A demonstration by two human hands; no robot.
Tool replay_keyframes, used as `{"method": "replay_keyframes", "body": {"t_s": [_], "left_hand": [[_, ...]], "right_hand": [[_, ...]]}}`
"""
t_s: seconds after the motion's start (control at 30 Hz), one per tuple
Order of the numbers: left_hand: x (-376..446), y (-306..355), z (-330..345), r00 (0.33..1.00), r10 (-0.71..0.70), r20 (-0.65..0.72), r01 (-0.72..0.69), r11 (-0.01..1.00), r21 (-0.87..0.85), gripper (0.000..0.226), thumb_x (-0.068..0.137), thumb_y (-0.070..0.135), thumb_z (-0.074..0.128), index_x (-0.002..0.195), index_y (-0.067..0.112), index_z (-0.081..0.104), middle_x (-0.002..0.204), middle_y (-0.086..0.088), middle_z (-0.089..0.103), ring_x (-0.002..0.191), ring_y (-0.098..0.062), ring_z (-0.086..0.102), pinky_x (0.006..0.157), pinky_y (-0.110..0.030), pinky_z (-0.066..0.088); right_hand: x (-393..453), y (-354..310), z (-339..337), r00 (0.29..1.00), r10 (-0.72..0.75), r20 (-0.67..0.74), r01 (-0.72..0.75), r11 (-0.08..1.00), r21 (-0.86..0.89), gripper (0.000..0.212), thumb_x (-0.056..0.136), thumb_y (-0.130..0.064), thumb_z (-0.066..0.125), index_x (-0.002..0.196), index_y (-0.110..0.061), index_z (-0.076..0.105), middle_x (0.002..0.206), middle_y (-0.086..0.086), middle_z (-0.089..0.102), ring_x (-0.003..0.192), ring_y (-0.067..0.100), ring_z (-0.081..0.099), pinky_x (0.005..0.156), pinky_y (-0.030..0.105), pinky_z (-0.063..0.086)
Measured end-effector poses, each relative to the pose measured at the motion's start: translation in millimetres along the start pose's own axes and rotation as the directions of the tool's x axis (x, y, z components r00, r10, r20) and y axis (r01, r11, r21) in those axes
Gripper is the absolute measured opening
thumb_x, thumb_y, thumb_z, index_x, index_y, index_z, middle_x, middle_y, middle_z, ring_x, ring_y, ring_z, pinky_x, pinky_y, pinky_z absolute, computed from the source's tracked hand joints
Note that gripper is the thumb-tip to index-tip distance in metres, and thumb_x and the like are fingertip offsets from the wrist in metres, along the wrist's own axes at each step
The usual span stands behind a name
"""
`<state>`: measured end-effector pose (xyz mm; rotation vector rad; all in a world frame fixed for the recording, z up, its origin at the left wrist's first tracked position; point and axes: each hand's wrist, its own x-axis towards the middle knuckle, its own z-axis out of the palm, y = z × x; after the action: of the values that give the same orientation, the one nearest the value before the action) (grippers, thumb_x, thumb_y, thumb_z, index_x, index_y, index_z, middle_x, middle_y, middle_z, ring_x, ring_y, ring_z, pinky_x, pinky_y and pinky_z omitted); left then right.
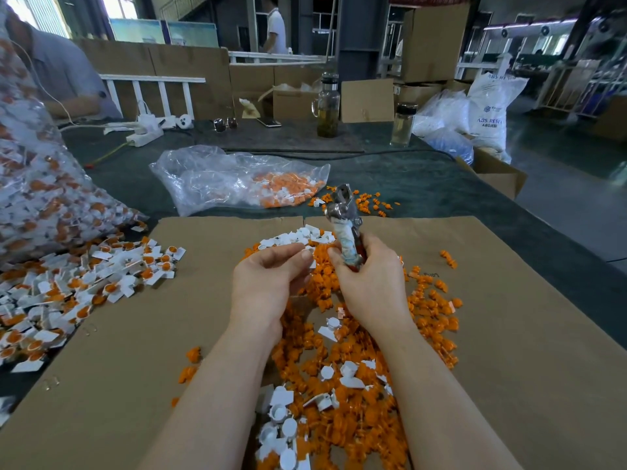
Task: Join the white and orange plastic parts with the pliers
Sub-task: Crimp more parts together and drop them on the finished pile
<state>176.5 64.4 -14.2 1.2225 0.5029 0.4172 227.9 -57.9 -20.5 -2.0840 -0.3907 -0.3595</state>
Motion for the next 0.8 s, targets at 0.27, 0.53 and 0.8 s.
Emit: {"method": "replay_keyframes", "body": {"t_s": [0.27,0.53,0.8], "left_hand": [[-1.4,3.5,-1.4,0.997,-0.055,0.059,0.062,0.990,-0.129,0.027,0.078,-0.008,0.073,0.098,0.010,0.076,0.096,-0.007,0.075,0.079,-0.015,0.071,0.064,-0.020,0.058],[-4.8,4.3,0.7,0.999,-0.032,-0.010,0.031,0.996,-0.089,0.021,0.078,0.002,0.080,0.096,0.005,0.069,0.075,-0.011,0.076,0.066,-0.015,0.073,0.055,-0.019,0.055],[-6.4,2.4,6.0,0.990,0.128,-0.057,-0.116,0.976,0.184,0.011,0.075,0.011,0.083,0.081,0.015,0.074,0.071,-0.003,0.075,0.070,-0.019,0.074,0.061,-0.025,0.059]], "right_hand": [[-2.4,-4.1,-0.6,1.000,-0.013,0.019,0.013,1.000,0.007,0.017,0.091,-0.038,0.064,0.096,-0.023,0.059,0.081,-0.008,0.064,0.072,0.011,0.062,0.065,0.037,0.055],[-3.5,-3.9,-0.9,0.999,-0.043,0.011,0.043,0.999,0.011,0.015,0.089,-0.037,0.066,0.094,-0.023,0.061,0.078,-0.011,0.063,0.070,0.007,0.060,0.060,0.029,0.051],[-3.7,-3.1,-1.0,0.997,-0.075,-0.022,0.075,0.997,-0.017,0.017,0.089,-0.034,0.067,0.086,-0.021,0.057,0.069,-0.012,0.055,0.062,0.006,0.052,0.053,0.020,0.034]]}}
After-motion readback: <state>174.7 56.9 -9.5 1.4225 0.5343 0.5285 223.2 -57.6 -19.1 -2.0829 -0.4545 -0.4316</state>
